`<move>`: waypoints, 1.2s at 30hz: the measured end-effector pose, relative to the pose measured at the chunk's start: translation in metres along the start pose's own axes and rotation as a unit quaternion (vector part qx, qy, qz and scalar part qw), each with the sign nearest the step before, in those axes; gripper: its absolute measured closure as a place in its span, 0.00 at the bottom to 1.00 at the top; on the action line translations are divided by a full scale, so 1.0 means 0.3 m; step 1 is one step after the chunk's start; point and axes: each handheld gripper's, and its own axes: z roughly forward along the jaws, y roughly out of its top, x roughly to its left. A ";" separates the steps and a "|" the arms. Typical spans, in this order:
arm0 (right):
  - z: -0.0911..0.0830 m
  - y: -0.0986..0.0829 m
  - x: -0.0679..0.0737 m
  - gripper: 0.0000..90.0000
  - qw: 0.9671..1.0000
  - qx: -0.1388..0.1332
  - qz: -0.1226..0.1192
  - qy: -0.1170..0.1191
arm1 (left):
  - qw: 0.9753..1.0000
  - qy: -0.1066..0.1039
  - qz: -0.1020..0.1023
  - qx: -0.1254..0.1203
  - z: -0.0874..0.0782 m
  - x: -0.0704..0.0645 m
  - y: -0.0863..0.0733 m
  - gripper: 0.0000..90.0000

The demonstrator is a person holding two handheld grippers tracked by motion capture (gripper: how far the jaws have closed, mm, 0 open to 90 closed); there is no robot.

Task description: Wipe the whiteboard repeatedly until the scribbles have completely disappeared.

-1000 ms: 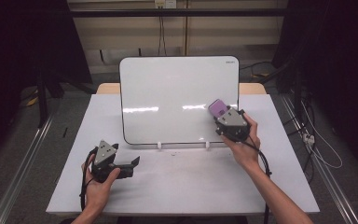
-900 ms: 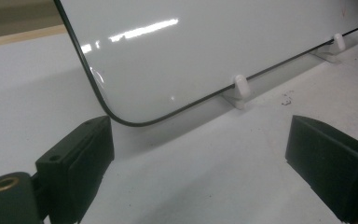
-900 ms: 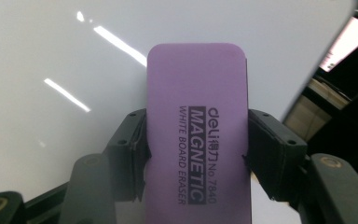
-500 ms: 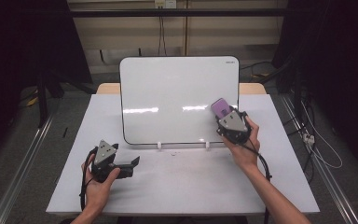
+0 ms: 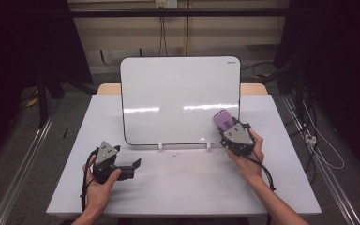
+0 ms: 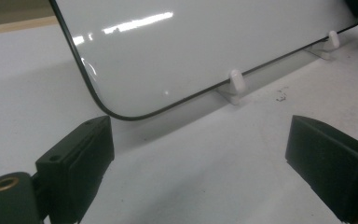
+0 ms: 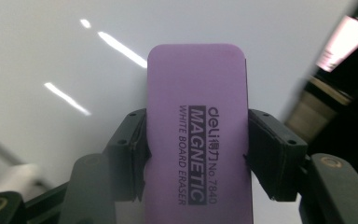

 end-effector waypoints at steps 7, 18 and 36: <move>0.015 0.015 -0.068 0.47 0.999 -0.002 0.015 -0.034 | 1.000 0.001 0.003 0.001 0.001 -0.007 0.005 0.09; 0.009 0.030 0.111 0.47 0.999 -0.004 -0.009 0.051 | 1.000 0.003 0.003 -0.004 -0.009 -0.004 0.001 0.09; 0.010 0.025 -0.025 0.47 0.998 0.007 0.057 0.029 | 1.000 -0.005 -0.005 0.001 -0.007 0.004 -0.009 0.09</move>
